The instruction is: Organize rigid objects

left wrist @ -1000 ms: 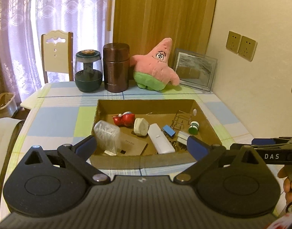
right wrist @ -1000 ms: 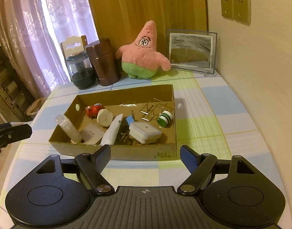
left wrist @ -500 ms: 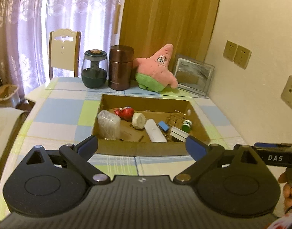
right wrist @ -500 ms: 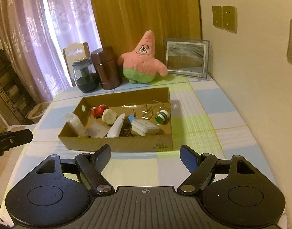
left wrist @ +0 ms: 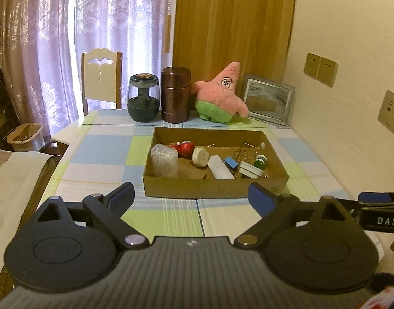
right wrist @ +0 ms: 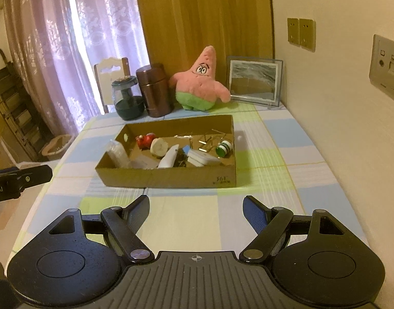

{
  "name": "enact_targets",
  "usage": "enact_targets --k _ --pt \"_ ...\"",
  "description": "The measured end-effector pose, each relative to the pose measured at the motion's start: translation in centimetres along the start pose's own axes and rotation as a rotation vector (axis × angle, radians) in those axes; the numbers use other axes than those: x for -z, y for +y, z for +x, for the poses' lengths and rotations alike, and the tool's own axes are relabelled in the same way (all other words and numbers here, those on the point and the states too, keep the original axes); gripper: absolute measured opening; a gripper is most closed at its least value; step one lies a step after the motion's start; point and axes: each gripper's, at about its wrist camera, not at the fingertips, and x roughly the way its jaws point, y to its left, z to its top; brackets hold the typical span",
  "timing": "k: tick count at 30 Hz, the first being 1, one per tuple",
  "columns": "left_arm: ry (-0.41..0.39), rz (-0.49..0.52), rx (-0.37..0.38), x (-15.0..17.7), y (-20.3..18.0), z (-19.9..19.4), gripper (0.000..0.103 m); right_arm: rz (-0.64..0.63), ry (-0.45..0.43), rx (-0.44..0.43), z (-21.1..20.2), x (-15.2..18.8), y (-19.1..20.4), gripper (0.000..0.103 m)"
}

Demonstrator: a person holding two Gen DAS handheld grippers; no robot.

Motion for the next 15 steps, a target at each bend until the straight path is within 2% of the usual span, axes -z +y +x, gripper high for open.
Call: enact_targets --k 15 --pt "0.081 0.022 -0.048 3.2 -0.5 -2.6 0.097 -0.022 0.010 0.021 -2.6 3.0 1.1 0.077"
